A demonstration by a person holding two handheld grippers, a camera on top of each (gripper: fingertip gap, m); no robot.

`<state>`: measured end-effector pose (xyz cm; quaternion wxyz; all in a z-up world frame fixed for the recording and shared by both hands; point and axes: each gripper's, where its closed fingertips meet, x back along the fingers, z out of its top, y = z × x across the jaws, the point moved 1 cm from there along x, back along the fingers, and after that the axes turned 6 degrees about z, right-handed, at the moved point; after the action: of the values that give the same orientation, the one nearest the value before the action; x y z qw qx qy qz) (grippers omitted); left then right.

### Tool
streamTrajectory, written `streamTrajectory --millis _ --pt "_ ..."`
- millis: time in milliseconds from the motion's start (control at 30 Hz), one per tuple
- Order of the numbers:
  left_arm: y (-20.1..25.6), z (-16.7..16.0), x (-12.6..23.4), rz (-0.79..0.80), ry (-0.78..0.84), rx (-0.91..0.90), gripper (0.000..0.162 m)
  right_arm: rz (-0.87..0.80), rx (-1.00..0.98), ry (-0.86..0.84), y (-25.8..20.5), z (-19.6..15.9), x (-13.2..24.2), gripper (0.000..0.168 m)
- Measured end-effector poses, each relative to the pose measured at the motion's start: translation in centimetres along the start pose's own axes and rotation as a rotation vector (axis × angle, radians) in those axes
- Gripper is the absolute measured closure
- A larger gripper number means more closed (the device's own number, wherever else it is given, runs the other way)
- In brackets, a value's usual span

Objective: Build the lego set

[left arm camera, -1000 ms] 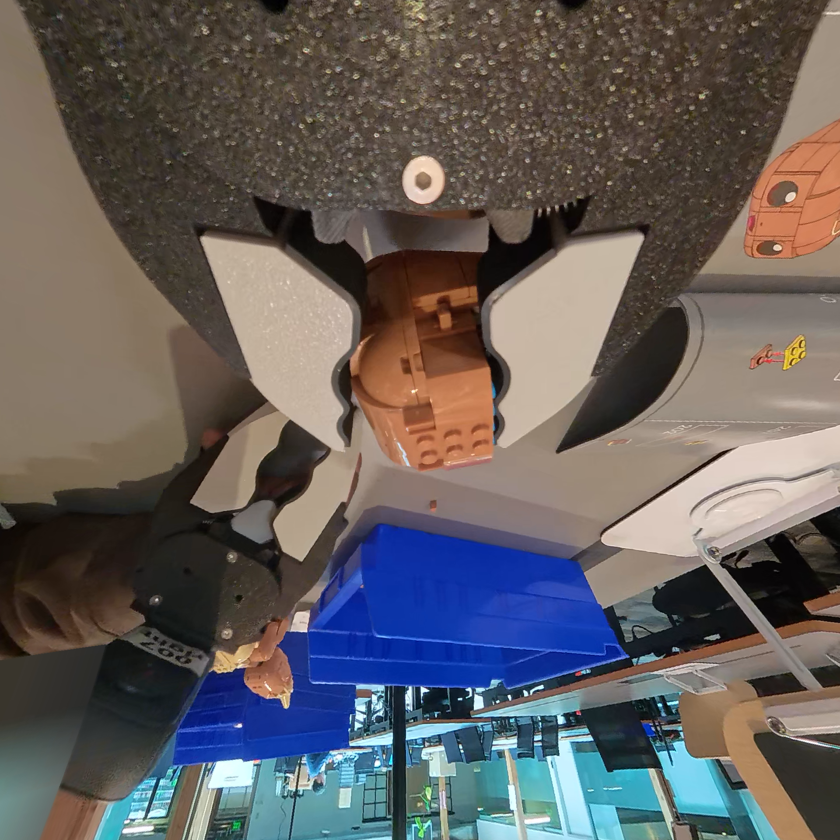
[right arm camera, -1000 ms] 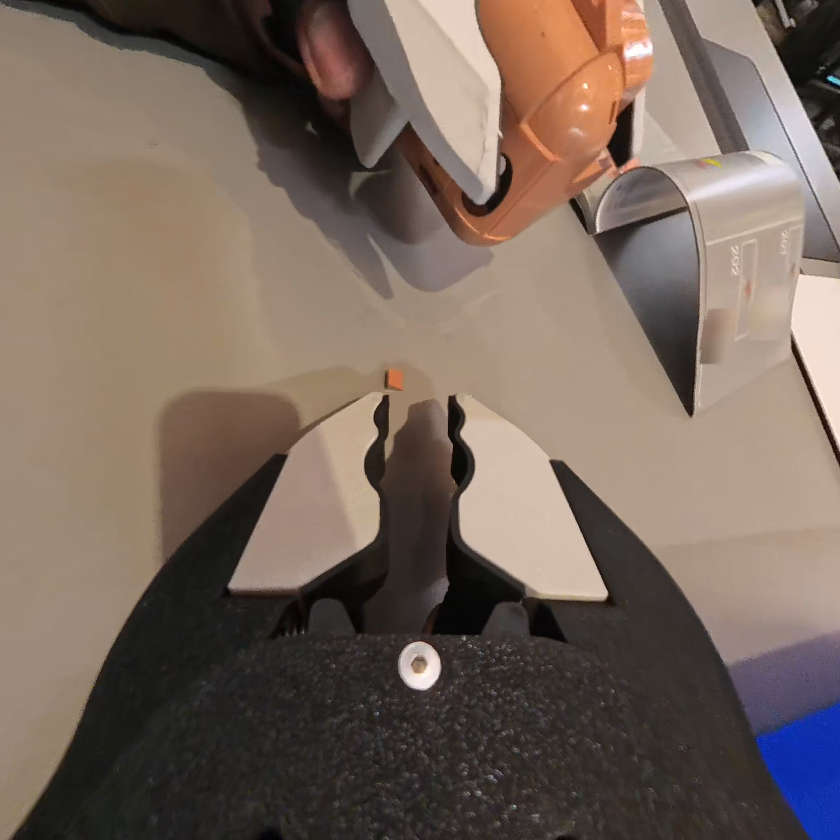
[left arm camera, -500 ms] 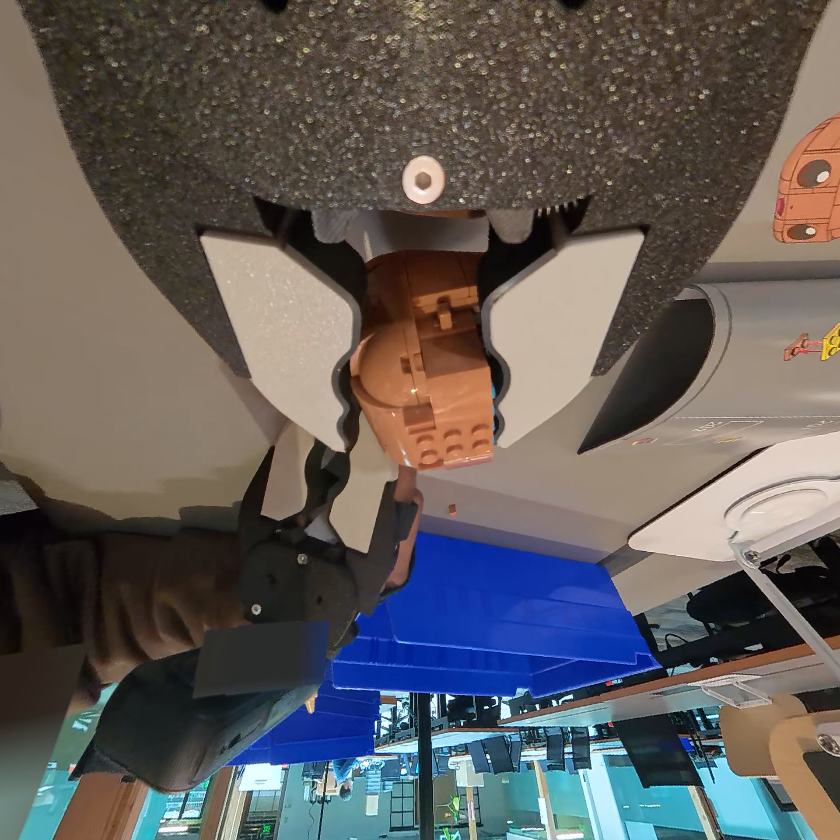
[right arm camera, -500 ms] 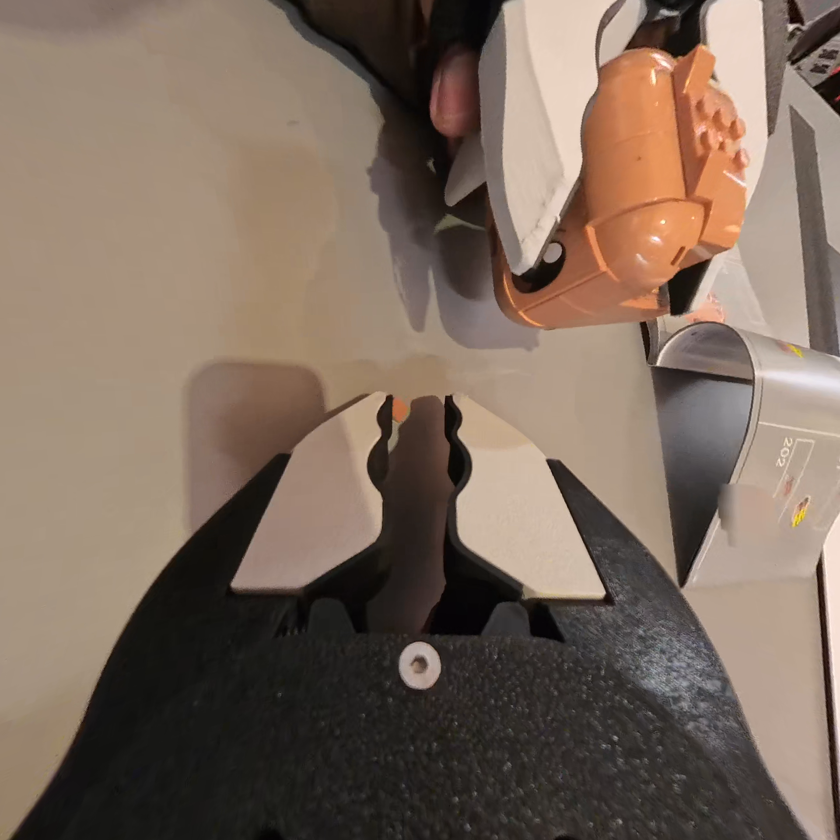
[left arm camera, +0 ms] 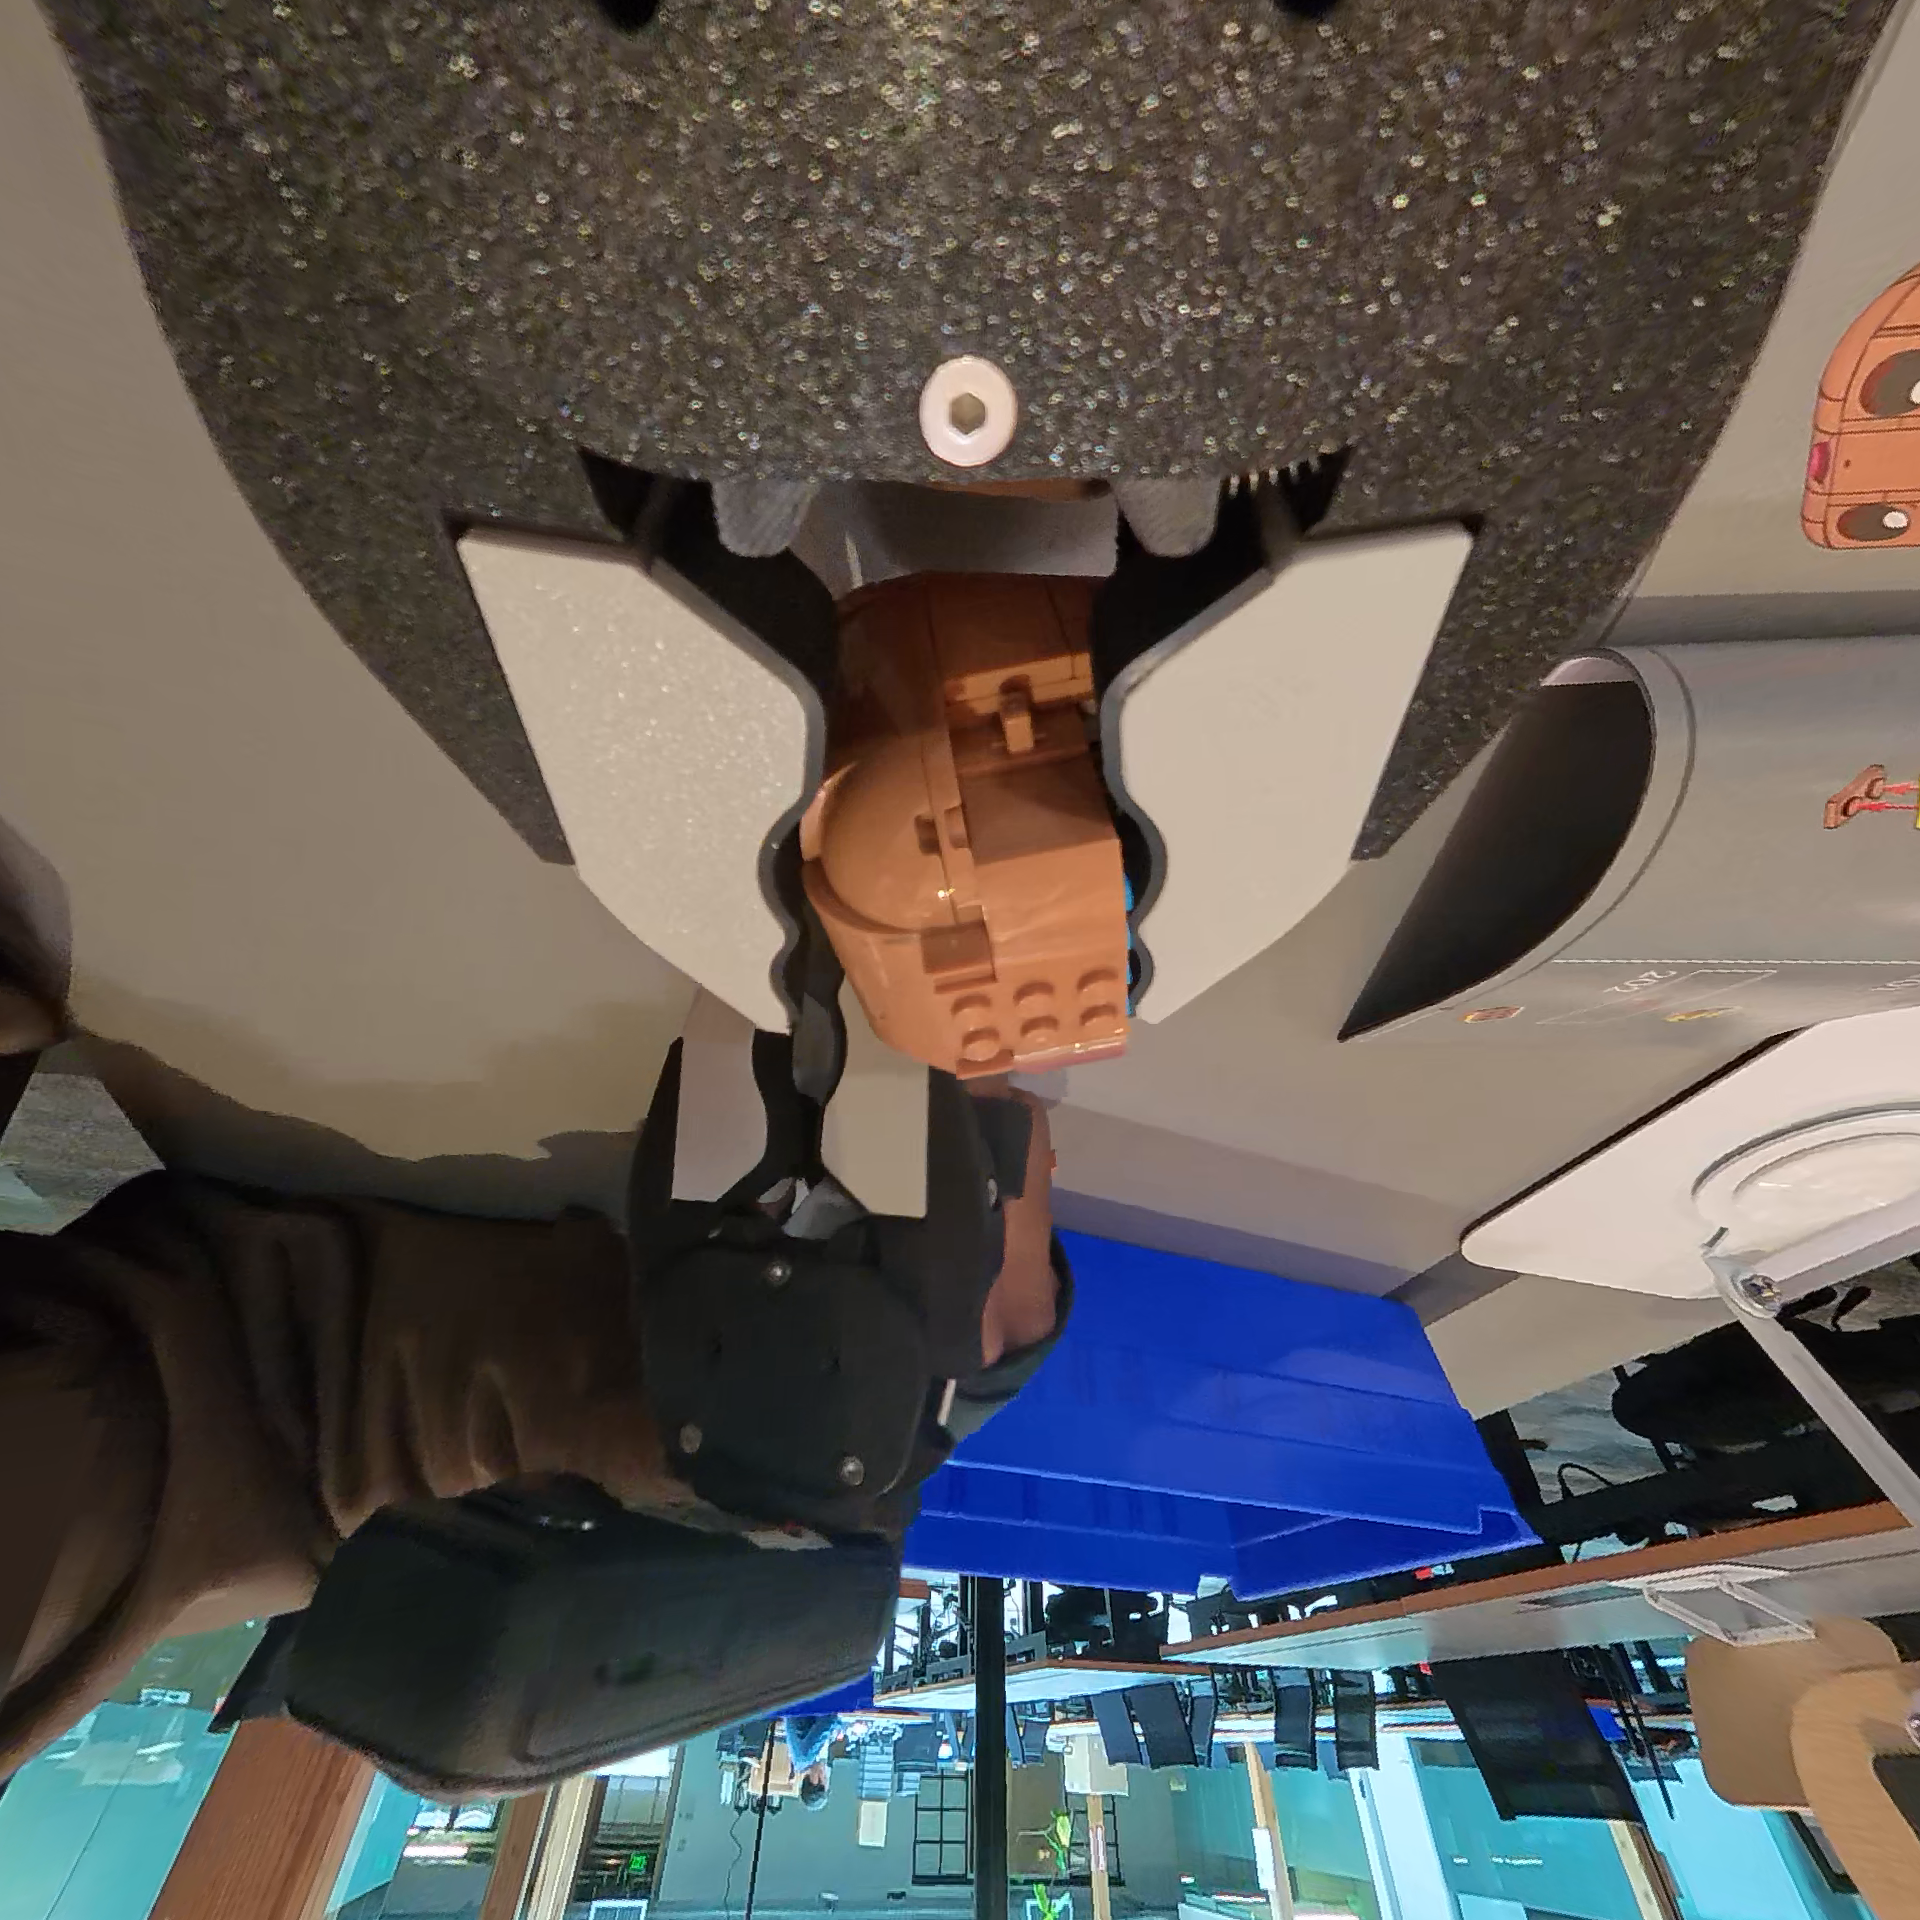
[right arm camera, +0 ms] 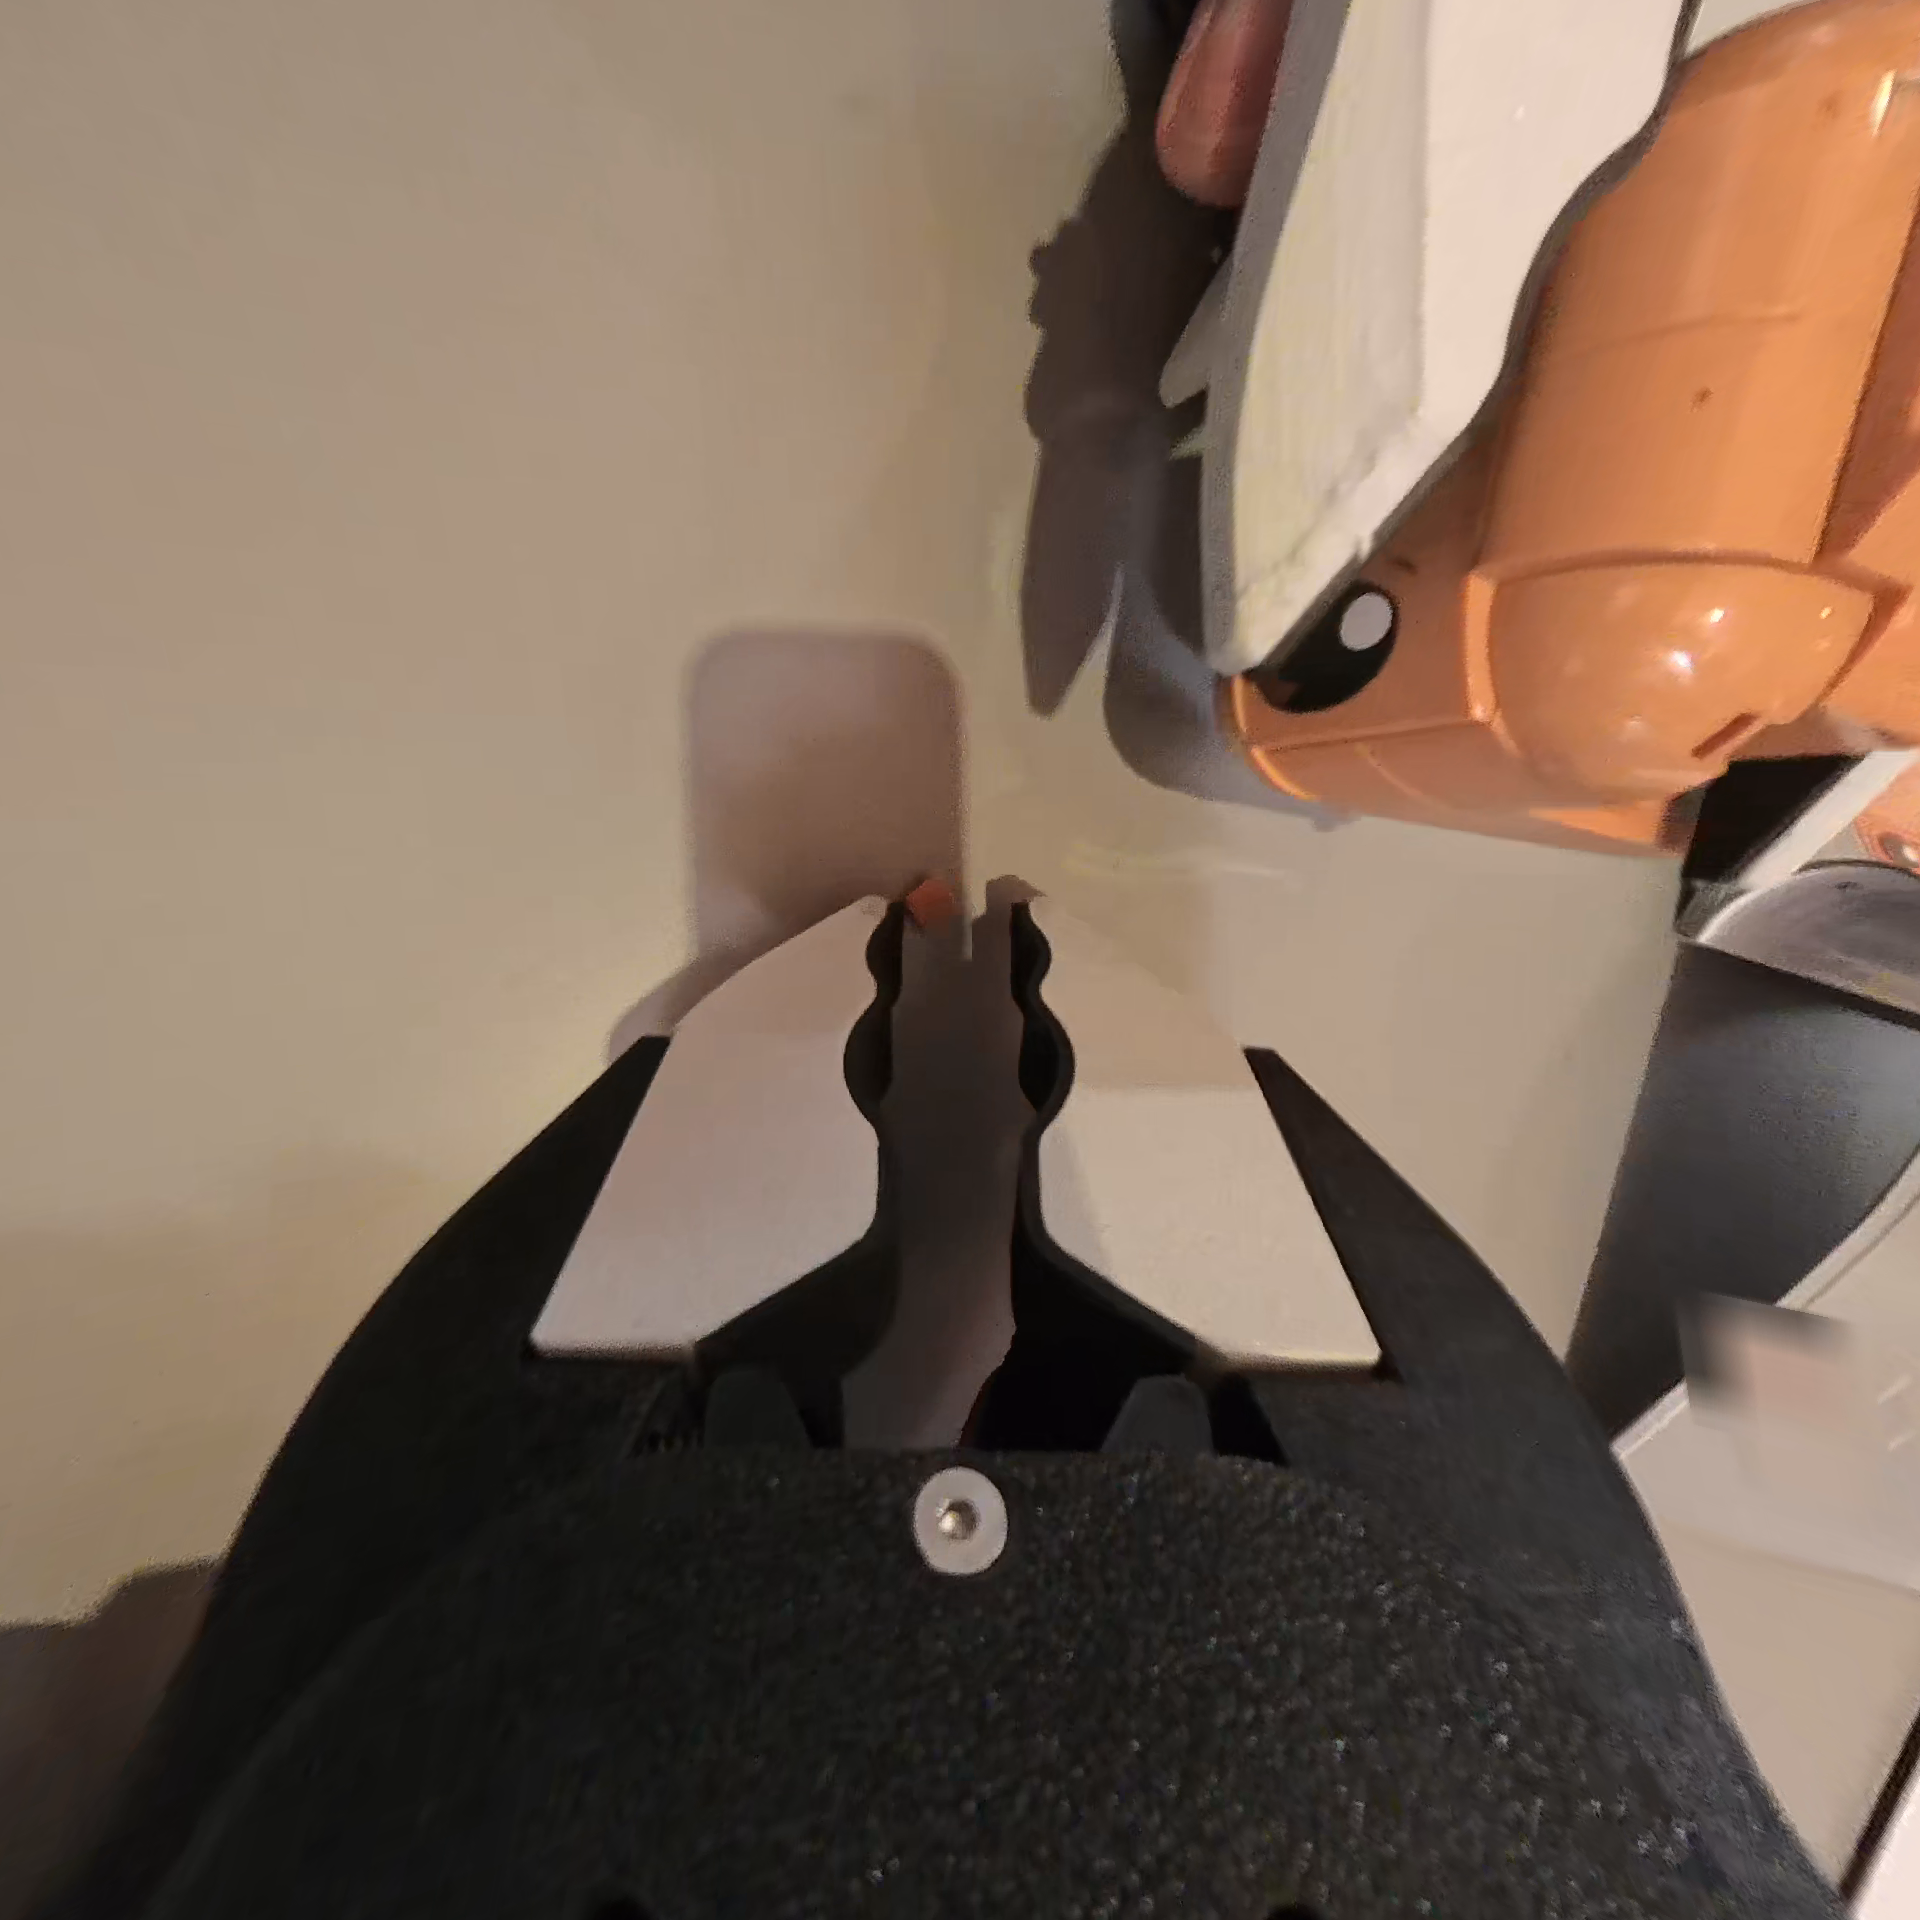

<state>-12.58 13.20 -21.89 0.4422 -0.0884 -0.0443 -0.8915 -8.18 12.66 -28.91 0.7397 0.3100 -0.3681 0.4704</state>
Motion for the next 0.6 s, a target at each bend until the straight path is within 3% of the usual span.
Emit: streamTrajectory --millis 267,600 --pt "0.07 -0.05 0.00 -0.002 -0.003 -0.004 0.105 0.029 -0.034 0.012 0.12 0.34 -0.45 0.160" --pt "0.27 -0.11 -0.03 -0.007 -0.007 -0.016 0.105 -0.012 -0.060 0.007 0.13 0.33 -0.45 0.160"
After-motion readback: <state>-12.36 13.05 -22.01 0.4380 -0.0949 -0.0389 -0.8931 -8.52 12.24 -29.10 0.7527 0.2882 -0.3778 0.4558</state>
